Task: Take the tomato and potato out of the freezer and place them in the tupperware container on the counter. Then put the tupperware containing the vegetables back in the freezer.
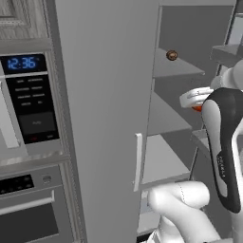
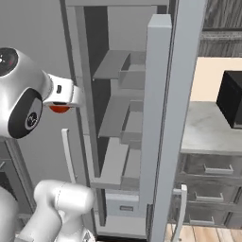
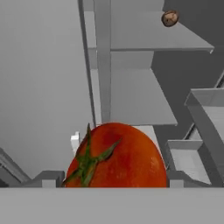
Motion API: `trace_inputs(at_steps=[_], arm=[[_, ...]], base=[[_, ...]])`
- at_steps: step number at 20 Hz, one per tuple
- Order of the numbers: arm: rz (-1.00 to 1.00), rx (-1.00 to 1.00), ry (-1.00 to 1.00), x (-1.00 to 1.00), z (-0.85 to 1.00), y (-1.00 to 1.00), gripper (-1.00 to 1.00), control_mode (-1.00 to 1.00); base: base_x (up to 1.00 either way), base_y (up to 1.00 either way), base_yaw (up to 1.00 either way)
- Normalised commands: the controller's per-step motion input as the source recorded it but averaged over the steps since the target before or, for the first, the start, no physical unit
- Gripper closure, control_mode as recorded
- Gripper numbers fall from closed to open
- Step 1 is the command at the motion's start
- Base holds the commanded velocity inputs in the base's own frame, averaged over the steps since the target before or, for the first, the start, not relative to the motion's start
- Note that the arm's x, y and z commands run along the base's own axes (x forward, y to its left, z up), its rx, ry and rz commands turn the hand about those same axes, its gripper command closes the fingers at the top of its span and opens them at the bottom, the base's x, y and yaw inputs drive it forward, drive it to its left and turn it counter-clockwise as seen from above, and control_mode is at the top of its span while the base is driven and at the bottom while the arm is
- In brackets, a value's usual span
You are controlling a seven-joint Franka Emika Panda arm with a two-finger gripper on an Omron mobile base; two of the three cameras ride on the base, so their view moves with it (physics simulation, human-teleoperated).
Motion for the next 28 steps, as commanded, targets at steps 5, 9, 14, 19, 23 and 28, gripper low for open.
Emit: trace_inputs(at_steps=[5, 9, 14, 19, 23, 28], arm=[[0.0, 0.0, 0.0, 0.0, 0.0, 0.0, 1.0, 1.0], [0.0, 0.0, 0.0, 0.0, 0.0, 0.0, 1.0, 1.0], [0.0, 0.0, 0.0, 0.0, 0.0, 0.0, 1.0, 1.0], [0.0, 0.0, 0.0, 0.0, 0.0, 0.0, 1.0, 1.0], [0.0, 0.0, 0.0, 0.0, 0.0, 0.0, 1.0, 1.0], [0.0, 0.0, 0.0, 0.0, 0.0, 0.0, 1.0, 1.0]], base=[[-0.94, 0.17, -0.15], [-0.94, 0.14, -0.24], [-0.91, 0.06, -0.38], [-0.69, 0.03, -0.65], [-0.12, -0.03, -0.77], [0.03, -0.17, -0.78]])
